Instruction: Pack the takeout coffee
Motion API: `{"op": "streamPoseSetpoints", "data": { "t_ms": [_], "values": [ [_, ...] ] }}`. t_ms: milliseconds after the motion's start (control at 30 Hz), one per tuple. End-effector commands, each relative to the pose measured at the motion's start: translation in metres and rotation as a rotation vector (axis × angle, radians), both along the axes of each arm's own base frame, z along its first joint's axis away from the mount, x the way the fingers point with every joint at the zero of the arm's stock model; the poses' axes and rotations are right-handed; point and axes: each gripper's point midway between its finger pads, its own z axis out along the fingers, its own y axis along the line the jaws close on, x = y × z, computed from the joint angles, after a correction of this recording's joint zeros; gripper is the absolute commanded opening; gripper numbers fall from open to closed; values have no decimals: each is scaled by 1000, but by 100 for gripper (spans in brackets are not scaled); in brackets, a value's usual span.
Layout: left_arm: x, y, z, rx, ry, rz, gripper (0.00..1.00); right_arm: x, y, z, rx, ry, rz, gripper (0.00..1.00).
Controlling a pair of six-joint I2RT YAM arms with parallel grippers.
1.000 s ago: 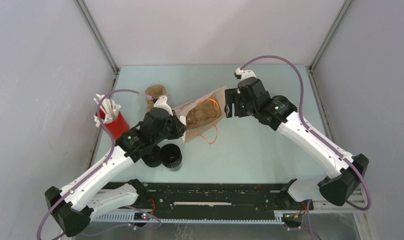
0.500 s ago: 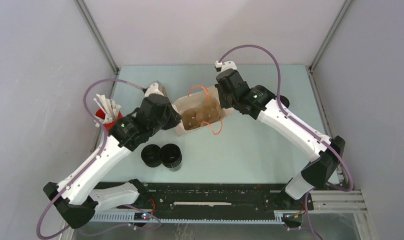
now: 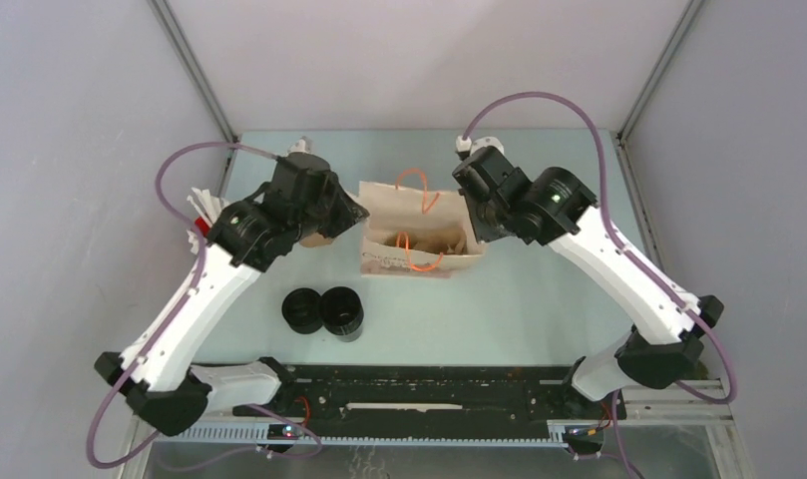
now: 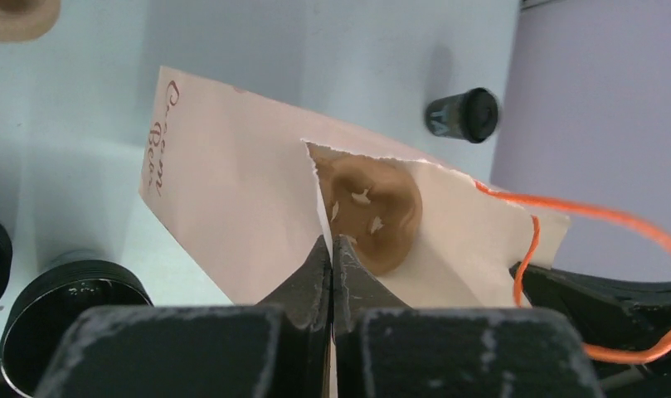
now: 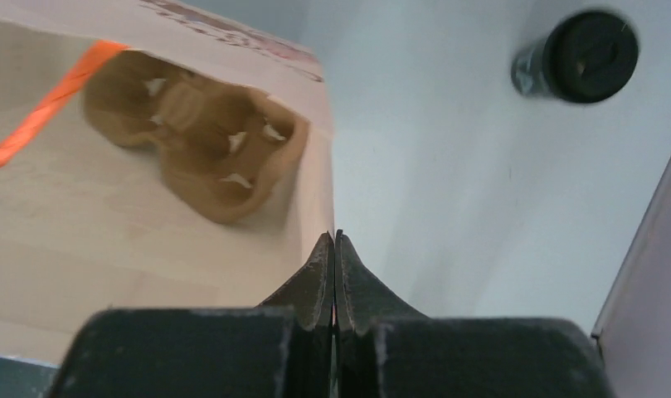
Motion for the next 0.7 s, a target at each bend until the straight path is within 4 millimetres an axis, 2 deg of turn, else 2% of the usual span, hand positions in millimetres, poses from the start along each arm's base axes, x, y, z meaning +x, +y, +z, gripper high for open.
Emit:
{"op": "streamPoseSetpoints", "data": {
  "t_ms": [0, 33, 100, 267, 333, 367, 433, 500, 567, 633, 667],
  "values": [
    [23, -7, -62, 1, 176, -13, 0, 11, -4, -48, -2, 155, -4, 0],
    [23, -9, -67, -8, 213, -42, 0, 15, -5, -49, -6, 164, -4, 0],
    [25, -14, -60, -7, 218, -88, 0, 21, -7, -42, -29, 160, -5, 0],
    [11, -22, -1, -104, 114, -147, 2, 8, -2, 7, -28, 74, 30, 0],
    [4, -20, 8, -142, 74, -142, 8, -2, -3, 15, -19, 71, 32, 0],
    [2, -19, 7, -159, 65, -135, 12, -5, -2, 14, -10, 79, 38, 0],
    [4, -15, -9, -152, 53, -109, 24, -4, 0, 1, 3, 97, 39, 0],
    [9, -11, -35, -134, 94, -94, 25, 3, 4, -19, 23, 131, 39, 0],
    [16, -7, -55, -80, 126, -90, 22, 13, 3, -45, 16, 159, 25, 0],
    [22, -4, -72, -22, 177, -95, 10, 21, 5, -58, 17, 190, 18, 0],
    [19, -6, -75, -6, 213, -121, 3, 23, 5, -60, 7, 204, 16, 0]
  ]
}}
